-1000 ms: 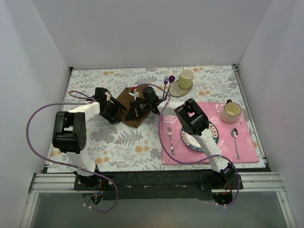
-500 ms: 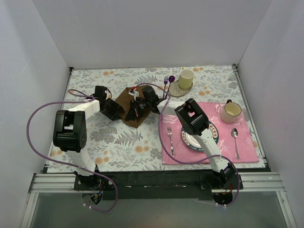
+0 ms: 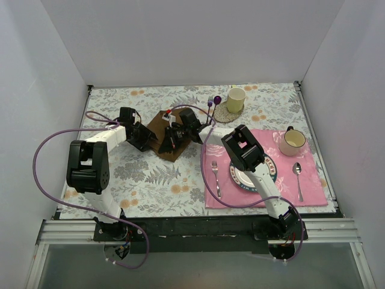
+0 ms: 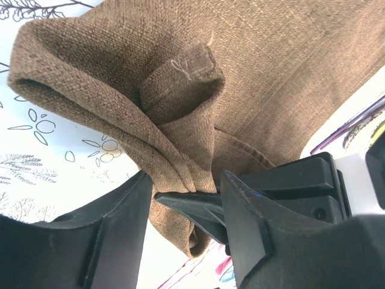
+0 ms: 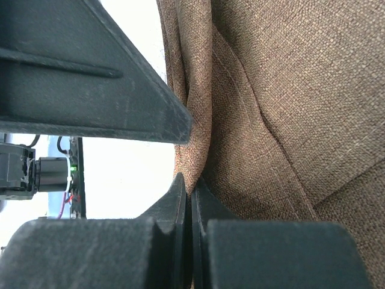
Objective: Fold the napkin, place the utensils inside, and roll it up
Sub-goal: Roll the napkin with the utensil
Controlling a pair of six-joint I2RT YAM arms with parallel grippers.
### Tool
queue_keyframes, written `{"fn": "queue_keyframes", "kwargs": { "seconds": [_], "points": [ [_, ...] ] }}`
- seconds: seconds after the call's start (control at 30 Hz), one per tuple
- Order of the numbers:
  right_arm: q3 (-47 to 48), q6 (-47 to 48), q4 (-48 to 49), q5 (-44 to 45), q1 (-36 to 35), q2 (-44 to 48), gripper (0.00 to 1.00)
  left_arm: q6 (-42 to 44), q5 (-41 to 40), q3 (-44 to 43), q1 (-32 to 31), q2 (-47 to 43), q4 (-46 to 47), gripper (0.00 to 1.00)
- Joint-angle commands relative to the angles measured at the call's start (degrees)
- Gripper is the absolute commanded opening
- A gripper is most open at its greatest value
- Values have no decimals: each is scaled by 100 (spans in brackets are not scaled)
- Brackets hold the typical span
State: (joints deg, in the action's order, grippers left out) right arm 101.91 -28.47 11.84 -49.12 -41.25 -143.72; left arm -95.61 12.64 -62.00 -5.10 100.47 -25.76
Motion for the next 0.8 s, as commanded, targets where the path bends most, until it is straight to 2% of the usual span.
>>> {"fn": "queue_keyframes", "kwargs": {
  "seconds": [0.0,0.13,0.37,0.5,0.57,0.63,0.77],
  "points": [
    [-4,360,-744,412,56,-156,1,-10,-157,-155,-8,-414,132,47],
    [22,360,-779,386,47,-183,1,-1,-52,-225,-17,-299,97,39],
    [66,395,-814,386,56,-200,1,-45,-280,135,-43,-747,351,39],
    [66,412,-832,386,47,-192,1,-37,-254,118,-52,-695,379,26],
    [92,438,-893,386,47,-209,1,-28,-315,144,-52,-730,343,27],
    [119,439,-885,377,47,-218,1,-19,-359,223,-52,-757,370,32],
    [163,430,-885,360,65,-253,1,-1,-307,135,-52,-590,291,33]
  ]
}}
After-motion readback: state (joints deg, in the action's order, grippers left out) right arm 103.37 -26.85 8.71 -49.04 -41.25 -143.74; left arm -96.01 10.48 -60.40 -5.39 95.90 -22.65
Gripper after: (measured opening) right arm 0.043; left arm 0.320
